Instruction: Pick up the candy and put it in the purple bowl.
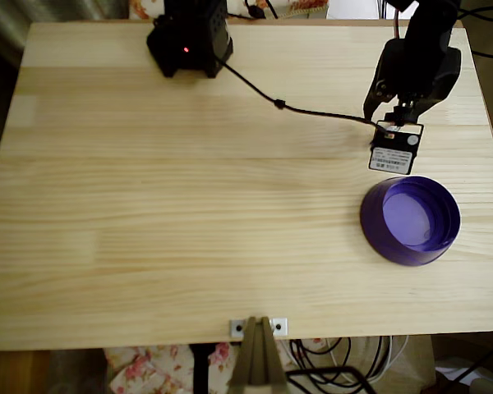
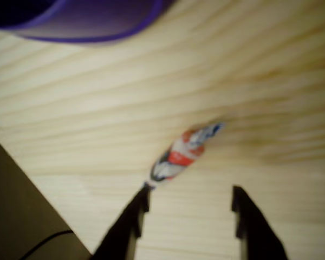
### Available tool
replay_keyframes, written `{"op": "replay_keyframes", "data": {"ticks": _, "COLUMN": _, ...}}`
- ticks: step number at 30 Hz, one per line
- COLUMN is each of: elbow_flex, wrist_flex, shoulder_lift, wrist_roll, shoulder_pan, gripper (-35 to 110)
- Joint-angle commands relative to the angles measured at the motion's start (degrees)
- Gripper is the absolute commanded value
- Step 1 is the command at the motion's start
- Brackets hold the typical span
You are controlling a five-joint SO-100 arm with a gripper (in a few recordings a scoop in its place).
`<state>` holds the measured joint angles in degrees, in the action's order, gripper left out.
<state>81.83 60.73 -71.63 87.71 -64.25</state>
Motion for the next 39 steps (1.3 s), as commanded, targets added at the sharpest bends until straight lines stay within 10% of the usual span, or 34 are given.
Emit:
{"op": "replay_keyframes", "data": {"ticks": 1, "elbow_flex": -2.81, "wrist_flex": 0.88, "shoulder_lift": -4.22, "wrist_roll": 46.76, "shoulder_pan": -0.44, "gripper": 24}}
{"op": "replay_keyframes", "data": {"ticks": 31, "elbow_flex": -16.87, "wrist_flex": 9.58, "shoulder_lift": 1.67, "wrist_roll": 77.17, "shoulder_pan": -2.46, "gripper": 26}}
{"op": "replay_keyframes", "data": {"ticks": 39, "elbow_flex": -15.47, "wrist_flex": 3.6, "shoulder_lift": 3.52, "wrist_roll": 72.25, "shoulder_pan": -2.29, "gripper": 26}}
